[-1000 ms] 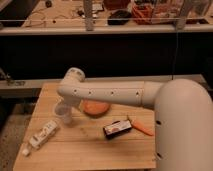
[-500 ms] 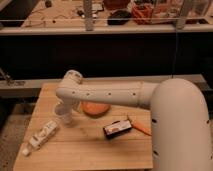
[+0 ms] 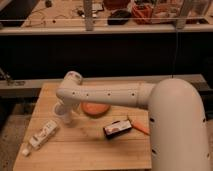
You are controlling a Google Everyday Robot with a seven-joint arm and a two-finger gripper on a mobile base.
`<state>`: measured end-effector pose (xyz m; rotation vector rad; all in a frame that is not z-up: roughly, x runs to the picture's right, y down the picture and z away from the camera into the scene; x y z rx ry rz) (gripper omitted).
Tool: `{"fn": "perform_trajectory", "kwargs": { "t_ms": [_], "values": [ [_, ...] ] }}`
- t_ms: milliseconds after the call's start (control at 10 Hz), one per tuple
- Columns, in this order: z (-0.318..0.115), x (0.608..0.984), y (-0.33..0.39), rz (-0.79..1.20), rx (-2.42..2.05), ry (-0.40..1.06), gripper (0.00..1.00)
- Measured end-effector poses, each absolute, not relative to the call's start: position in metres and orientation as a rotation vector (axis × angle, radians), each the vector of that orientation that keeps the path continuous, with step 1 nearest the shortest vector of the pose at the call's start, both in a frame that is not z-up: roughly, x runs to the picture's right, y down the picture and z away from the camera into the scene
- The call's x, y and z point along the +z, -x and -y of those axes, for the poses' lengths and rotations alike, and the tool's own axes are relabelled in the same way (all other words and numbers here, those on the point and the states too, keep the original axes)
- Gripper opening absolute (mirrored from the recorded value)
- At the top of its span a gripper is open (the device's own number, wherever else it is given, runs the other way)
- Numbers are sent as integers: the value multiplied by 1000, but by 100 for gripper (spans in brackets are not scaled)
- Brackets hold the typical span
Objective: Pick up the ceramic cup
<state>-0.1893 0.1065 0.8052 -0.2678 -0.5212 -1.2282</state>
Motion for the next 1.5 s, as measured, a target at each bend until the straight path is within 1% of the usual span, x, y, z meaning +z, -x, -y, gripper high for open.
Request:
{"fn": "perform_trajectory", "kwargs": {
  "t_ms": [100, 200, 400, 500, 600, 700, 1500],
  "values": [
    [-106, 806, 190, 523, -1231, 267, 48],
    [-107, 807, 188, 525, -1232, 271, 36],
    [-109, 809, 187, 529, -1232, 276, 21],
    [-104, 808, 187, 526, -1232, 273, 9],
    [-99, 804, 184, 525, -1234, 270, 3],
    [-92, 798, 181, 524, -1235, 265, 0],
    [-64, 786, 171, 529, -1265, 242, 0]
  ]
}}
